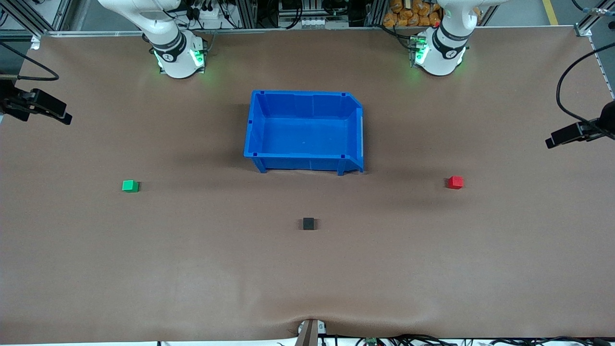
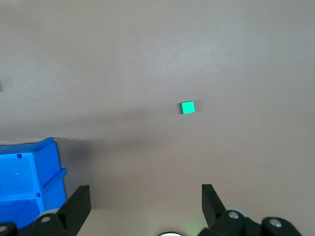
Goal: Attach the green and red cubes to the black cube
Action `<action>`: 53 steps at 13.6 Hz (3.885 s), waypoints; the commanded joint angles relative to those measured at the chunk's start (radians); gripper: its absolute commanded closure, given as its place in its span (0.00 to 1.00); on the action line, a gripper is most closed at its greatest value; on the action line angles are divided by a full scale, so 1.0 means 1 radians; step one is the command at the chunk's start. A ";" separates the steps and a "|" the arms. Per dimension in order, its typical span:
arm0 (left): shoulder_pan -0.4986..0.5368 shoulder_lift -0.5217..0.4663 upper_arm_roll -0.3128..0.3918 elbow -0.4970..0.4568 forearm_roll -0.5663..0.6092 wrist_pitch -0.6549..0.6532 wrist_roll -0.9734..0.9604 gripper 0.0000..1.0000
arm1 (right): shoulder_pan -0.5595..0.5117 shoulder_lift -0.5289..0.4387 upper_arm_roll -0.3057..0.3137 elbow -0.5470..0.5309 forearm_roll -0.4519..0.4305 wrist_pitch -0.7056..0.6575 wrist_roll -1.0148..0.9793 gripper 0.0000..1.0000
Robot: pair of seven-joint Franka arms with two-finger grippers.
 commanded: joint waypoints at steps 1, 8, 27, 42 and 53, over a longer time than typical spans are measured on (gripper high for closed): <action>0.013 0.030 0.004 0.032 -0.049 -0.008 0.008 0.00 | 0.005 0.018 0.002 0.014 -0.015 0.004 0.014 0.00; -0.002 0.157 0.001 0.030 -0.043 0.004 0.010 0.00 | 0.007 0.131 0.002 0.020 -0.017 0.021 0.014 0.00; -0.074 0.374 -0.069 -0.315 0.019 0.662 0.046 0.00 | -0.035 0.273 -0.001 -0.390 -0.040 0.483 -0.145 0.00; -0.057 0.408 -0.083 -0.422 0.017 0.672 0.161 0.23 | -0.174 0.466 0.000 -0.580 -0.035 0.956 -0.446 0.00; -0.057 0.411 -0.086 -0.407 -0.001 0.650 0.114 1.00 | -0.167 0.466 0.000 -0.581 -0.035 0.895 -0.448 1.00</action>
